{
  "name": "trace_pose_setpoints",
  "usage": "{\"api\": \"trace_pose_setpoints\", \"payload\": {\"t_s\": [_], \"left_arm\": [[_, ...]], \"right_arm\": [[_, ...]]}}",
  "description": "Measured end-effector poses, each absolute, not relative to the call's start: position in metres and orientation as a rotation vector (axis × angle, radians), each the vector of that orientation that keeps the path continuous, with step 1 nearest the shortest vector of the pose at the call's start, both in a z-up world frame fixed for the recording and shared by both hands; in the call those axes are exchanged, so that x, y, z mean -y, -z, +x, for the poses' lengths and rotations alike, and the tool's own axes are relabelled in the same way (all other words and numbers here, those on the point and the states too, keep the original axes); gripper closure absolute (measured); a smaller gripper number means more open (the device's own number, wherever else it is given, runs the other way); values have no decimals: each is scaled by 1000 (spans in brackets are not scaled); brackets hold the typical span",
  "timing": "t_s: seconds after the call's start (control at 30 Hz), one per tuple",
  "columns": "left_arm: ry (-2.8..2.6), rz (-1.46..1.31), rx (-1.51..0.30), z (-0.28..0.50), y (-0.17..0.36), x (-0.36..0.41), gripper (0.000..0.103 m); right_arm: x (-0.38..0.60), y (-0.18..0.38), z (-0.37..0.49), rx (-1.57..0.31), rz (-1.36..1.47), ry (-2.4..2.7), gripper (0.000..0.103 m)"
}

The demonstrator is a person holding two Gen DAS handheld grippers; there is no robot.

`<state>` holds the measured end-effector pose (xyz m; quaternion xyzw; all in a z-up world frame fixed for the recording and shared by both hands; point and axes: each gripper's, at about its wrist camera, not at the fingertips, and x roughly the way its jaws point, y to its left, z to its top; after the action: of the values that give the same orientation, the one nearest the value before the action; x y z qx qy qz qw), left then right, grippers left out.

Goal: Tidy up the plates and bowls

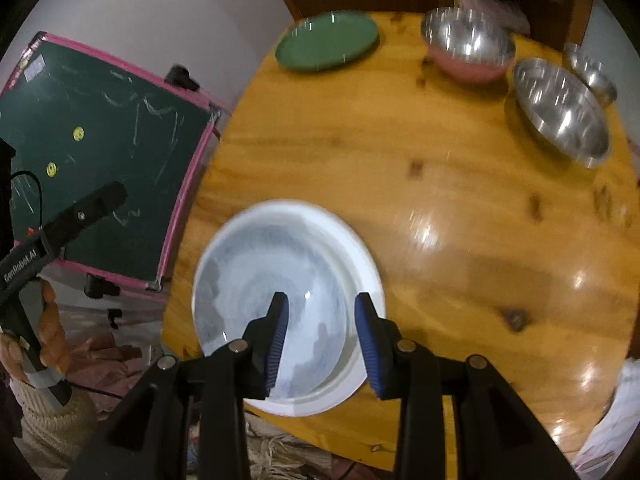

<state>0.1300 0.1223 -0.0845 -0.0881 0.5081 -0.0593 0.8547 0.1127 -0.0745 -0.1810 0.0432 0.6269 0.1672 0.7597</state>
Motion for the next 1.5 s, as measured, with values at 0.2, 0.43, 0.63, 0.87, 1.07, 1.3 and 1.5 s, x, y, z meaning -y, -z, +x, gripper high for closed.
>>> {"api": "trace_pose_setpoints", "payload": {"t_s": [0.2, 0.43, 0.63, 0.87, 1.07, 1.3, 1.5], "left_arm": [[105, -169, -971, 173, 35, -118, 34], [102, -211, -978, 226, 21, -114, 34], [135, -224, -983, 241, 11, -106, 34], [136, -167, -891, 253, -29, -98, 34], [91, -141, -912, 300, -20, -94, 34], [35, -167, -1042, 369, 64, -103, 34], [21, -263, -1121, 412, 137, -123, 34]], "right_arm": [[83, 119, 151, -1253, 76, -348, 69], [99, 58, 206, -1111, 48, -301, 69], [116, 34, 237, -1073, 118, -277, 69], [109, 15, 252, -1043, 129, -295, 69], [95, 11, 281, -1024, 124, -299, 69], [82, 50, 339, -1063, 143, -303, 69], [69, 114, 379, -1162, 174, -302, 69]]}}
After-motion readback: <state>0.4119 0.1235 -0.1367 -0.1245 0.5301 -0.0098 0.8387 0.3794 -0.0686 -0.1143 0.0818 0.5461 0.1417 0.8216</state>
